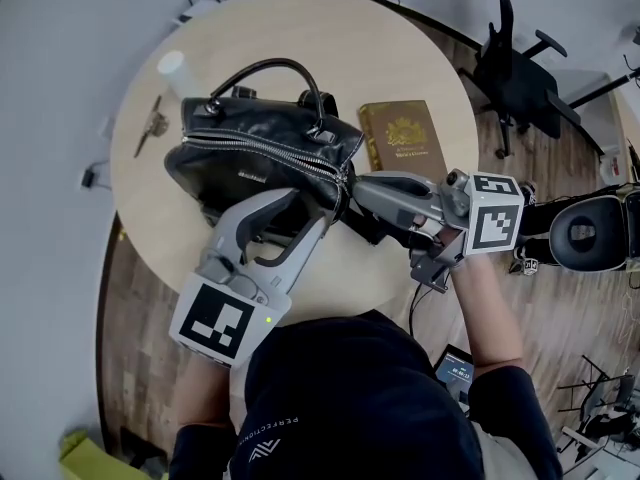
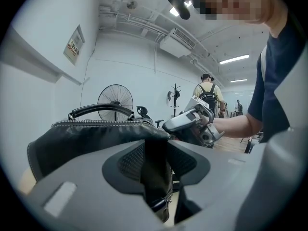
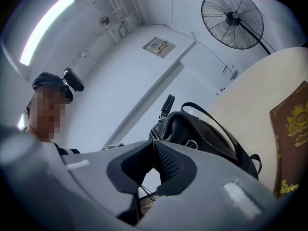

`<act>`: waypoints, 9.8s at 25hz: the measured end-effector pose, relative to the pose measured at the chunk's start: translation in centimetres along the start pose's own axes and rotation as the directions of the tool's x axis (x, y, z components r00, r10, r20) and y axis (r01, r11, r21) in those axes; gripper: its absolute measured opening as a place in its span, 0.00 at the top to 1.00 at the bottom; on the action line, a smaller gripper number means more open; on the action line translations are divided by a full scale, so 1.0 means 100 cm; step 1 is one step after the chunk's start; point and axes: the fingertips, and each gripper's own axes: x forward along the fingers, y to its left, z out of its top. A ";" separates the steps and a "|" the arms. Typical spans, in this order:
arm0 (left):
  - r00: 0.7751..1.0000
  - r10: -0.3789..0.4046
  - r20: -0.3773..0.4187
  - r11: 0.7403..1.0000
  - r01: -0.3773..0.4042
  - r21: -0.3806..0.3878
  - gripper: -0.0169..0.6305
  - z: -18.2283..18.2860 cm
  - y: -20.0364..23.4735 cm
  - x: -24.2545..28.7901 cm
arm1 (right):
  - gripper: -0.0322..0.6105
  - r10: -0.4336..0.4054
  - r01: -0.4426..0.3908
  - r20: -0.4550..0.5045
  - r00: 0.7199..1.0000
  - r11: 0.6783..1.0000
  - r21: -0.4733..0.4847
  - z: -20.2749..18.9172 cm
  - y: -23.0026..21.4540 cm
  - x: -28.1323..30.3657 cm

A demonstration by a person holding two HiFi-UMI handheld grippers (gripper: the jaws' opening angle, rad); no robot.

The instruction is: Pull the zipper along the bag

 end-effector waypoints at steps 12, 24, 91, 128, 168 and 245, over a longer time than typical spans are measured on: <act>1.000 -0.022 -0.002 1.000 0.022 -0.002 0.73 0.001 0.000 -0.001 | 0.92 0.023 -0.022 0.064 0.998 1.000 -0.017 -0.009 -0.001 0.005; 1.000 -0.024 -0.017 1.000 0.024 0.004 0.74 -0.001 0.000 -0.003 | 0.83 -0.036 0.050 0.047 0.998 0.927 -0.371 -0.013 -0.003 0.002; 1.000 -0.021 -0.023 1.000 0.021 0.004 0.76 -0.007 -0.002 0.001 | 0.89 0.134 -0.135 -0.029 0.991 0.988 -0.078 -0.006 0.000 0.012; 0.999 -0.024 -0.041 0.999 0.026 0.034 0.75 -0.009 -0.013 0.003 | 0.91 -0.360 0.265 -0.023 0.933 0.728 -0.632 -0.002 0.002 0.009; 0.991 -0.132 -0.014 0.990 0.133 0.045 0.71 -0.014 -0.022 0.007 | 0.93 -0.580 0.205 -0.057 0.812 0.376 -0.904 0.017 0.031 0.035; 0.670 0.728 -0.143 0.636 -0.582 0.507 0.86 0.013 -0.014 0.027 | 0.93 -0.296 -0.390 -0.518 0.803 0.396 -0.831 0.017 0.035 0.026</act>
